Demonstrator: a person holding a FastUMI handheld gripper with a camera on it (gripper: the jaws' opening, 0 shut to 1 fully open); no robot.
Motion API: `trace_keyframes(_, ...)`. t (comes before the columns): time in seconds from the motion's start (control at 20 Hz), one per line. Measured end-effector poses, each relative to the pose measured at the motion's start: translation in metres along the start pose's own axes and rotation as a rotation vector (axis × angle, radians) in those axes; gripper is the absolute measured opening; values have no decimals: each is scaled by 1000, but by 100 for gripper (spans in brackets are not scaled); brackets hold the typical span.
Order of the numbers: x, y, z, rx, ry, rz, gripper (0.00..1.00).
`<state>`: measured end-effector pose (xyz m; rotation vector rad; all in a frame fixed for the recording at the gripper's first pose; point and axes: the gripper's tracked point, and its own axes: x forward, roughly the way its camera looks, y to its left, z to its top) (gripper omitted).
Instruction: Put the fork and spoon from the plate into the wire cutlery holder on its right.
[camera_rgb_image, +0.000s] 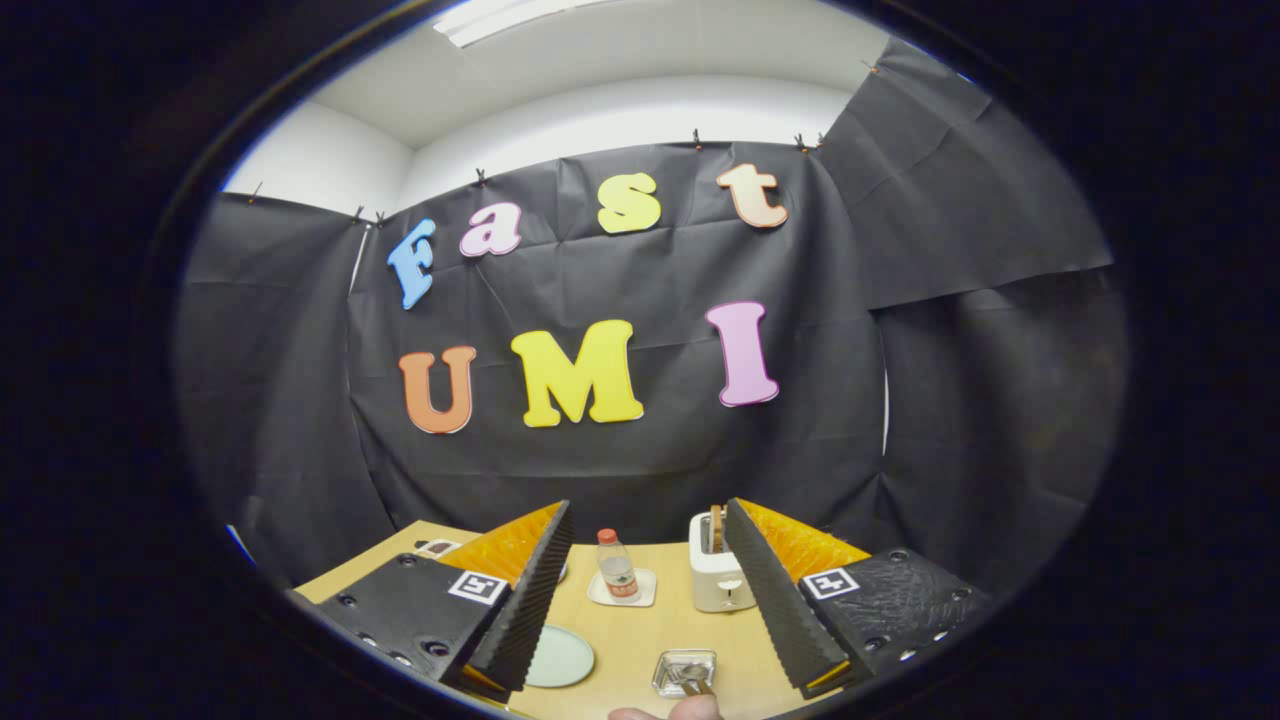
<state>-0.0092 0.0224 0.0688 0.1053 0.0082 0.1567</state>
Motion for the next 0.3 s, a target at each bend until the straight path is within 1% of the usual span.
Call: trace_keyframes(0.3, 0, -4, -1, -5, 4, -16, 91)
